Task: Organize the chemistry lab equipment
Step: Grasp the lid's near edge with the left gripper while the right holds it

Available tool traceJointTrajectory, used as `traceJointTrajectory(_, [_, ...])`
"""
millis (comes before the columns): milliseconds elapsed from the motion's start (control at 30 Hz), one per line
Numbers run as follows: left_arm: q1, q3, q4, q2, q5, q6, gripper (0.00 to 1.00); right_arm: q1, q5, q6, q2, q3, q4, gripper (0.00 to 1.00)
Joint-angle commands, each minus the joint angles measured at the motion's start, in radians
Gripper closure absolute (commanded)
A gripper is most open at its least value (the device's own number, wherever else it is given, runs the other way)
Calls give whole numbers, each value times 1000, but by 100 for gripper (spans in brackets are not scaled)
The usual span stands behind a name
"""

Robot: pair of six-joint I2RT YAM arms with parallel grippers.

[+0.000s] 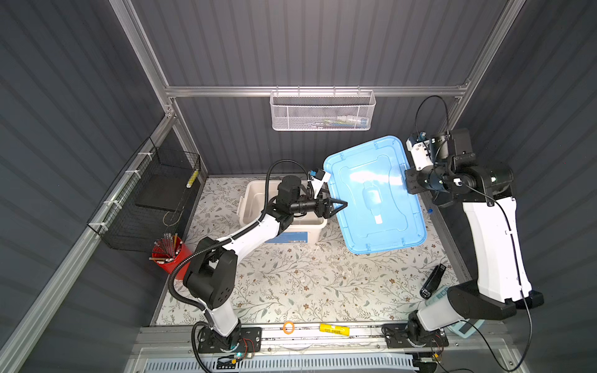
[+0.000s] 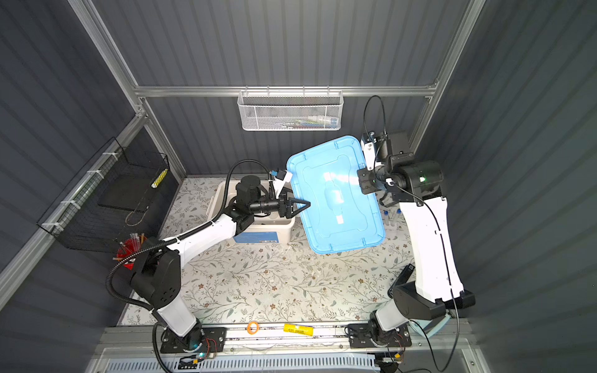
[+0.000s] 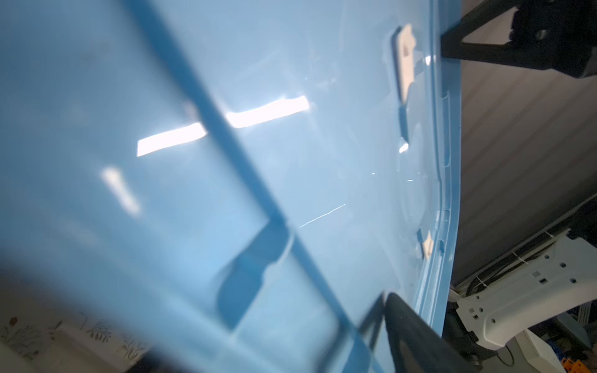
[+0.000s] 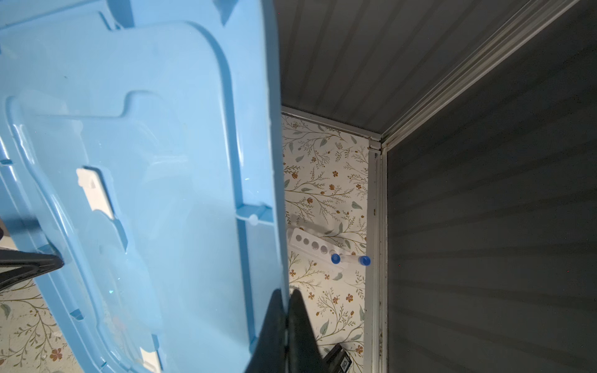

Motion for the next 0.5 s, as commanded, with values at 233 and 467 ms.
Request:
traceJointTrajectory(233, [-10, 13, 21, -54, 20, 9, 51, 13, -35, 41, 6, -50, 73, 100])
traceJointTrajectory(467, [-10, 8, -38, -100, -6, 54, 64, 13, -23, 45, -5, -105, 115, 100])
